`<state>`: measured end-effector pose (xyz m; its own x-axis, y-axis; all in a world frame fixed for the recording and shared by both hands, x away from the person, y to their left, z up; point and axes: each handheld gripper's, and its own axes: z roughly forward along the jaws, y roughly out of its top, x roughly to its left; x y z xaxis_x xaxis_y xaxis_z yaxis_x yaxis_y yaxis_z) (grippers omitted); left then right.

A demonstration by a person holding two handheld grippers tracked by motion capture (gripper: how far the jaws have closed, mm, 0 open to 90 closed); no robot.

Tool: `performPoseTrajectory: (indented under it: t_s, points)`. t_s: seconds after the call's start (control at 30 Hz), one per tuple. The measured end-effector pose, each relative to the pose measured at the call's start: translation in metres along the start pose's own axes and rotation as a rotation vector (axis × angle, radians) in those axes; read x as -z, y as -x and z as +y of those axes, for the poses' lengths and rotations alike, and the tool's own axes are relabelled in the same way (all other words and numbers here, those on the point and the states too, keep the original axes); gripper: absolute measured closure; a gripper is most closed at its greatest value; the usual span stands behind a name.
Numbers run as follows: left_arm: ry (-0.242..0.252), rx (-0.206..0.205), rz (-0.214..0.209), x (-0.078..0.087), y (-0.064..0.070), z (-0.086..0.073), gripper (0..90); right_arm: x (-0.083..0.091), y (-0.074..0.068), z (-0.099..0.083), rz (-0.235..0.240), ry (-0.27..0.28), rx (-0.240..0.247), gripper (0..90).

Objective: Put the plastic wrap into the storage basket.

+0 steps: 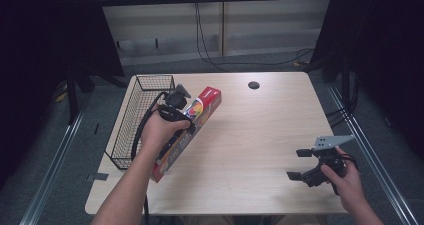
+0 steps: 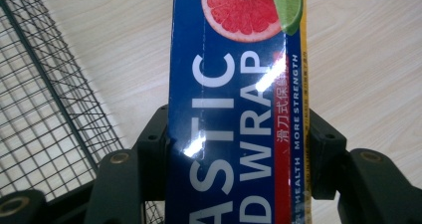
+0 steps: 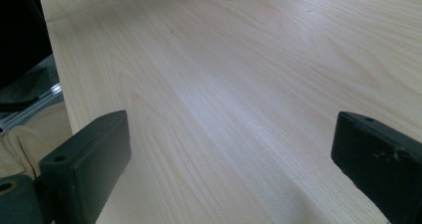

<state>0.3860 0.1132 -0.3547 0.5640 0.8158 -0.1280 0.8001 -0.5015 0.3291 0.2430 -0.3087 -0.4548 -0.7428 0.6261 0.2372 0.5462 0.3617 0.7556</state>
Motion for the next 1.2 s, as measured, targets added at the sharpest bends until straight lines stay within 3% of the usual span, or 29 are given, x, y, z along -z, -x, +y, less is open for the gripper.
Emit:
performPoseTrajectory:
  t_s: [0.27, 0.43, 0.5, 0.77, 1.2]
  points:
    - [0.008, 0.018, 0.005, 0.007, -0.01, -0.001, 43.0, -0.001, 0.0, 0.0, 0.002, -0.003, 0.006, 2.4]
    - [0.016, 0.051, 0.005, 0.011, -0.015, -0.003, 43.0, 0.0, 0.0, 0.0, 0.0, -0.003, 0.004, 2.4]
    - [0.014, 0.041, 0.013, 0.012, -0.018, -0.003, 43.0, -0.001, 0.0, 0.0, 0.002, -0.002, 0.009, 2.4]
    - [0.034, 0.097, 0.013, 0.019, -0.026, -0.006, 43.0, -0.001, -0.001, 0.0, -0.004, -0.013, 0.014, 2.4]
    - [0.039, 0.122, 0.037, 0.031, -0.037, -0.011, 43.1, -0.002, -0.002, 0.001, -0.006, -0.017, 0.023, 2.4]
